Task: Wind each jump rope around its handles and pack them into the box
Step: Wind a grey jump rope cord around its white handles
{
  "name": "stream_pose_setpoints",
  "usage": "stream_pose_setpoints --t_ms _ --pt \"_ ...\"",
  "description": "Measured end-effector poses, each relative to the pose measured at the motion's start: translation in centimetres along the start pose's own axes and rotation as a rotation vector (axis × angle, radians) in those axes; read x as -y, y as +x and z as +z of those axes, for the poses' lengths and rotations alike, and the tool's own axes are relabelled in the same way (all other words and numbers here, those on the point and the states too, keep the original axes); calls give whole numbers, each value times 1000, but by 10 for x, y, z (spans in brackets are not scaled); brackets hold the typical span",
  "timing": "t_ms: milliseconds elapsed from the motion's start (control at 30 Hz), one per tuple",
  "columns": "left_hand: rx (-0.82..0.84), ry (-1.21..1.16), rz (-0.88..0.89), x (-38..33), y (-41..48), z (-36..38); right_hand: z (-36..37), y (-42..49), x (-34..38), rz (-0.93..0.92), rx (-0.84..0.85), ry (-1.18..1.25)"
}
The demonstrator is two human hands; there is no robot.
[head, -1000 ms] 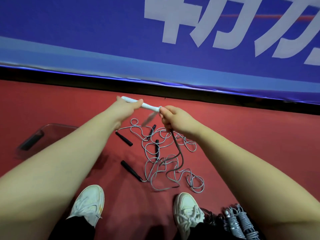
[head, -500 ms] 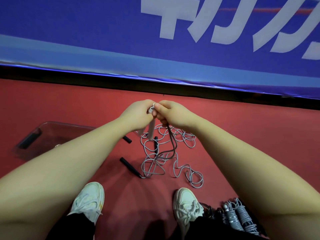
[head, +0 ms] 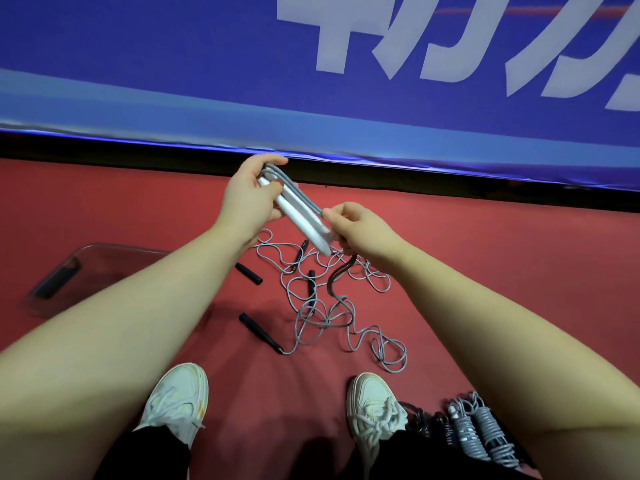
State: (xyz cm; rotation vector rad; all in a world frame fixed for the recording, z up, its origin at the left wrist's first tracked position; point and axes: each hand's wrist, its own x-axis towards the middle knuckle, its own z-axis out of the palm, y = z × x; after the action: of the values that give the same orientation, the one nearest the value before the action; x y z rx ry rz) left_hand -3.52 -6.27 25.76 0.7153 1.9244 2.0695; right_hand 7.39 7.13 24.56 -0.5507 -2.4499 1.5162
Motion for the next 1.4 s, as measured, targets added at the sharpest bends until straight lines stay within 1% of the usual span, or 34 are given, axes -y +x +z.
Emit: stream_pose_setpoints --t_ms 100,133,267,367,433,500,533,600,667,733,800,900,1033,1133,1200,1233,1267,1367,1400 --pt "-32 -89 -4 -7 -2 5 0 2 -4 37 -40 34" --pt "-47 -106 -16 -8 -1 4 0 2 -4 33 -51 -15" --pt "-121 -209 -83 -8 2 -2 2 2 0 -43 -74 -359" --pt "-150 -279 -115 -10 4 -5 5 5 7 -47 -77 -476" --pt "-154 -337 -147 -9 4 -7 7 4 9 -44 -24 -408" --pt "-153 -380 -173 -8 5 -11 8 1 7 -35 40 -189" --pt "-152 -400 -181 -8 5 -12 9 0 5 -33 45 -79" --pt "-135 -452 -187 -9 4 -13 11 1 2 -37 -11 -2" --pt "-110 -475 -188 -11 3 -14 9 3 5 -48 -59 -62" --pt "-91 -487 -208 -9 3 -17 7 3 8 -68 -45 -113" --pt "-83 -506 -246 -6 2 -21 7 2 10 -89 -27 -109" --pt "-109 -535 -310 -2 1 -22 11 -1 10 -127 -53 -101" --pt "-180 -639 -362 -5 -2 -17 13 -2 11 -150 -105 -136" --pt "-182 -667 -394 -7 -2 -14 13 -1 12 -186 -148 -234" --pt "-115 -643 -412 -7 -4 -16 8 0 13 -212 -160 -329" --pt "-56 -609 -406 -5 -3 -21 5 0 13 -220 -159 -361" --pt "45 -554 -395 -4 -5 -27 0 0 12 -227 -153 -388" --pt "425 -266 -386 0 -10 -60 -12 -4 11 -282 -97 -494" --pt "515 -191 -401 -1 -12 -67 -15 -6 11 -309 -64 -540"
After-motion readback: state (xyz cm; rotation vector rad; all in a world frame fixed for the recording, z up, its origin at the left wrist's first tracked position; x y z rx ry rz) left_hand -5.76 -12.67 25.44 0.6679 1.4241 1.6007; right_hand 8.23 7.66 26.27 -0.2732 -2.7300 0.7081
